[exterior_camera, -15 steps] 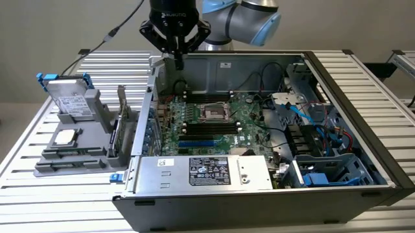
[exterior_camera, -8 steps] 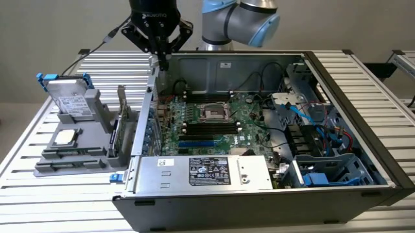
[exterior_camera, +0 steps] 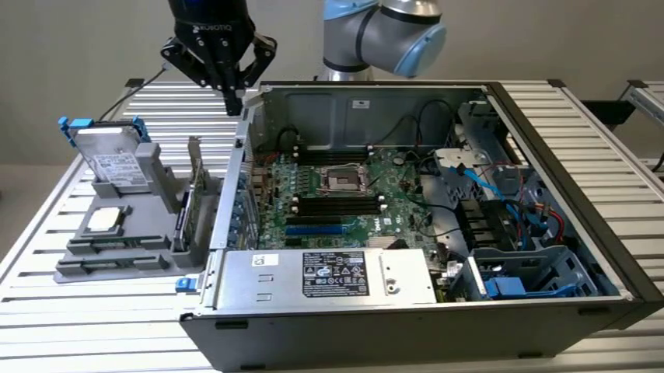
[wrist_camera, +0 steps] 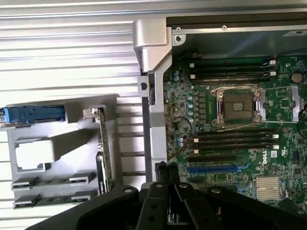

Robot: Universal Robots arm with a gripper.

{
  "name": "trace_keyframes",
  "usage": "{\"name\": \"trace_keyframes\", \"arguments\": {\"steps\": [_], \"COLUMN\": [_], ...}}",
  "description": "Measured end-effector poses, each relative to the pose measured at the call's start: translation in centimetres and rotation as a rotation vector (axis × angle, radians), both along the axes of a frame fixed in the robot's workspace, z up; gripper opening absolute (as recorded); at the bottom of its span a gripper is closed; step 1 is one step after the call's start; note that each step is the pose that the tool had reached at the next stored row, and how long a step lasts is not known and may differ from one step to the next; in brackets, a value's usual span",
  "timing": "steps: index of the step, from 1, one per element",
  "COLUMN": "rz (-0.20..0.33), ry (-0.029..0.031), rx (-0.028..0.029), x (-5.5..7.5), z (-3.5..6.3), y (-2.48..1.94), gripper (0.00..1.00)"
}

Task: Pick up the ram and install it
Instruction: 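Reach for the ram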

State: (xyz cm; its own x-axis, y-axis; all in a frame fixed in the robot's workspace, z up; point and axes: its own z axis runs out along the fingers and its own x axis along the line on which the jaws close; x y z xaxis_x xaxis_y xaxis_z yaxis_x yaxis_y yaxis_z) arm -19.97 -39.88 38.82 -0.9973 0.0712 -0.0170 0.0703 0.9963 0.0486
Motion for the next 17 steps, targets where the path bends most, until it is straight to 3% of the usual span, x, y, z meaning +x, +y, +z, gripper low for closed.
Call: {"name": "trace_keyframes", "arguments": {"steps": [17], "rz": [0.0], "ry": [0.0001], "rx": [0.0], "x": [-7.8], "z": [-0.95], "y": [0.0], "gripper": [0.1]}}
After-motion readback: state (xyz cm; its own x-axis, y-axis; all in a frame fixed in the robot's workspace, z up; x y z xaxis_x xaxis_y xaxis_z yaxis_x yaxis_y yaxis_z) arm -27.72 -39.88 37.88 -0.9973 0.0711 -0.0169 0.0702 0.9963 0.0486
